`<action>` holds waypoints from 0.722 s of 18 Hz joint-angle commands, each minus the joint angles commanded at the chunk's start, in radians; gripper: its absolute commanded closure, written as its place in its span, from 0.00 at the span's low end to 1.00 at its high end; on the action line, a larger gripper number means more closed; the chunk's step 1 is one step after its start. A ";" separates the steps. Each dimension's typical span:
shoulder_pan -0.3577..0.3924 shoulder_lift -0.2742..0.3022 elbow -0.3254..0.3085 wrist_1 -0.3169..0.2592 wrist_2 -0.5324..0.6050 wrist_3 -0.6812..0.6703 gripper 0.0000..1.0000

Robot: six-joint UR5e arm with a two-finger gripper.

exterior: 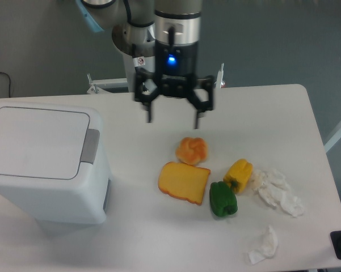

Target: Close the trash can

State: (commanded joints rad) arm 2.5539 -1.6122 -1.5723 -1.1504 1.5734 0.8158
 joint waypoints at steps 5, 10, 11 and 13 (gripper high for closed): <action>0.181 0.011 -0.020 -0.092 0.120 0.095 0.00; 0.386 0.040 -0.048 -0.155 0.139 0.364 0.00; 0.426 0.054 -0.048 -0.175 0.139 0.402 0.00; 0.515 0.087 -0.054 -0.234 0.137 0.495 0.00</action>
State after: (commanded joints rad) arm 3.0690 -1.5250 -1.6260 -1.3849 1.7104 1.3111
